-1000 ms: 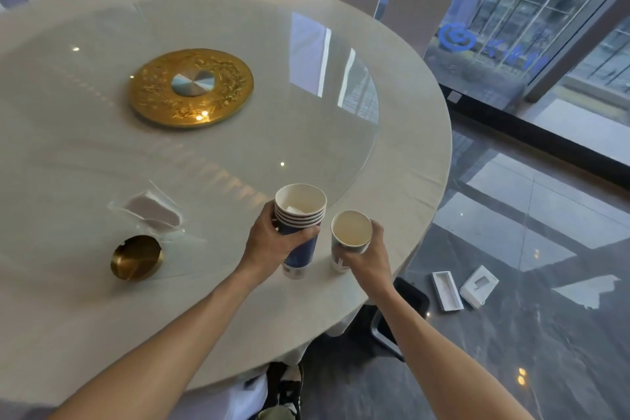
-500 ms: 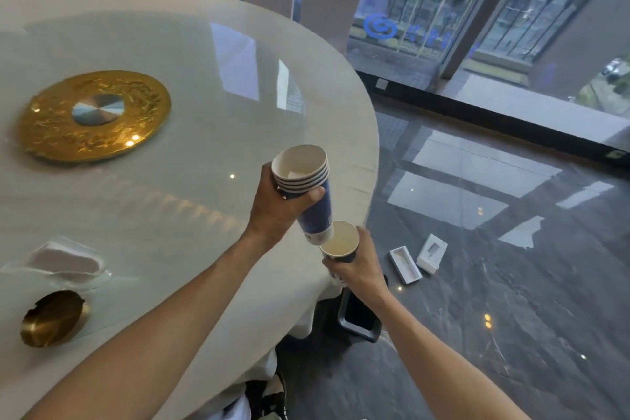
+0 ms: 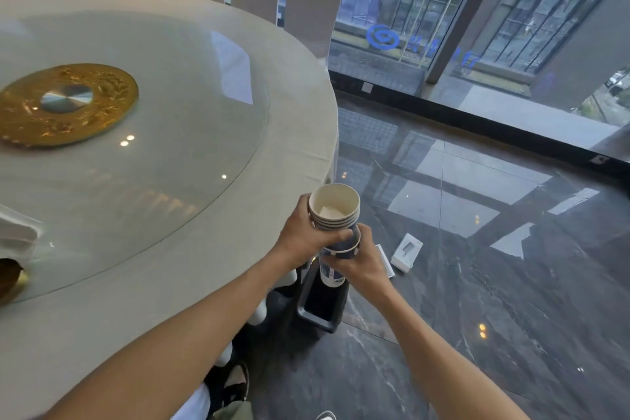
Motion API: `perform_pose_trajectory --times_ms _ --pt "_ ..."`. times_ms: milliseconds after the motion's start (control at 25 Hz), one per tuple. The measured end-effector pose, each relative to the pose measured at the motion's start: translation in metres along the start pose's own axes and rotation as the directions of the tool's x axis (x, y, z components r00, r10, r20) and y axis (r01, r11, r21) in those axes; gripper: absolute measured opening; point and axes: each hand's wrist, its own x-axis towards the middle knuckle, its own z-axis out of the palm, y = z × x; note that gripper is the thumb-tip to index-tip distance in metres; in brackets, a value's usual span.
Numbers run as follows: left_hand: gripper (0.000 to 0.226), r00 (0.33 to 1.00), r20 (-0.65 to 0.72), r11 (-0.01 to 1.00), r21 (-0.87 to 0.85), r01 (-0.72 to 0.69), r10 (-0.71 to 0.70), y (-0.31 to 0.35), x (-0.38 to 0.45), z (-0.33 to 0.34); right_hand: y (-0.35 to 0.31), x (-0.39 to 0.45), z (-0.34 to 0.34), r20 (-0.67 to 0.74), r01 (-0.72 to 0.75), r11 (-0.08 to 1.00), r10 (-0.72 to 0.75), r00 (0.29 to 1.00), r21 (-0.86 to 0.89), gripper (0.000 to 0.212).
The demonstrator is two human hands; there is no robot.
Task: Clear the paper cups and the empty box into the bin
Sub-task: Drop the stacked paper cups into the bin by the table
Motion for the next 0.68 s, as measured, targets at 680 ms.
perform_pose_trajectory --times_ms 680 --pt "0.019 0.907 0.071 0.909 0.075 0.410 -0.415 -0.064 0.044 0.080 0.042 0.029 -0.066 0.175 -0.106 0.992 0.116 0.978 -0.062 0.073"
